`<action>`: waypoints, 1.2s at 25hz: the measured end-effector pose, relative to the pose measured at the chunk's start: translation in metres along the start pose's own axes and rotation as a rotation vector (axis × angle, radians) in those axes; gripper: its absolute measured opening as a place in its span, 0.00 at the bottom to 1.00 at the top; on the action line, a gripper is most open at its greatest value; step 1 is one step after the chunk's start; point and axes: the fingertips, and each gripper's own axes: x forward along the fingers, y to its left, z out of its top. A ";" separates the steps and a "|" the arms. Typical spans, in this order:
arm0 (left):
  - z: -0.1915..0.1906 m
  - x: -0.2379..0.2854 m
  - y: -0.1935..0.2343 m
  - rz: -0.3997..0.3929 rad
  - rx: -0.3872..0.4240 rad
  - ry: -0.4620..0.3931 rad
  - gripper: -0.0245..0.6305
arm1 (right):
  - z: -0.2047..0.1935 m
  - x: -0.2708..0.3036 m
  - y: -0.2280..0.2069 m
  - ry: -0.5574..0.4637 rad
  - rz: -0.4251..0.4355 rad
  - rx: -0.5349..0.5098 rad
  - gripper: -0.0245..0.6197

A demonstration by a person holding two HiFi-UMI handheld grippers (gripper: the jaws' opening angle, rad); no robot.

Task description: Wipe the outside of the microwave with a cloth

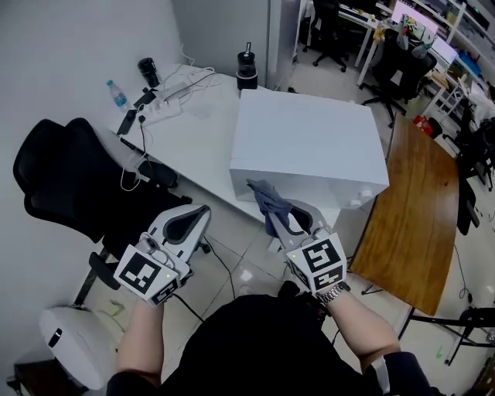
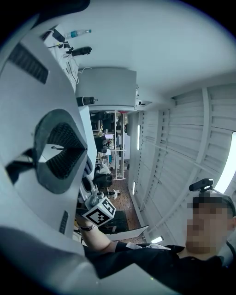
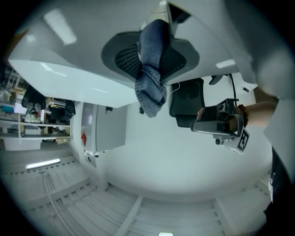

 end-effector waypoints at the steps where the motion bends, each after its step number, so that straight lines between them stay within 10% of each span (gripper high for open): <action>1: -0.001 -0.006 0.003 0.014 -0.002 0.003 0.04 | -0.003 0.011 0.008 0.007 0.019 -0.001 0.20; 11: -0.019 -0.045 0.027 0.095 -0.016 0.047 0.04 | -0.037 0.102 0.035 0.071 0.065 0.054 0.20; 30: -0.023 -0.040 0.042 0.062 -0.010 0.079 0.04 | -0.072 0.131 -0.013 0.125 -0.116 0.210 0.20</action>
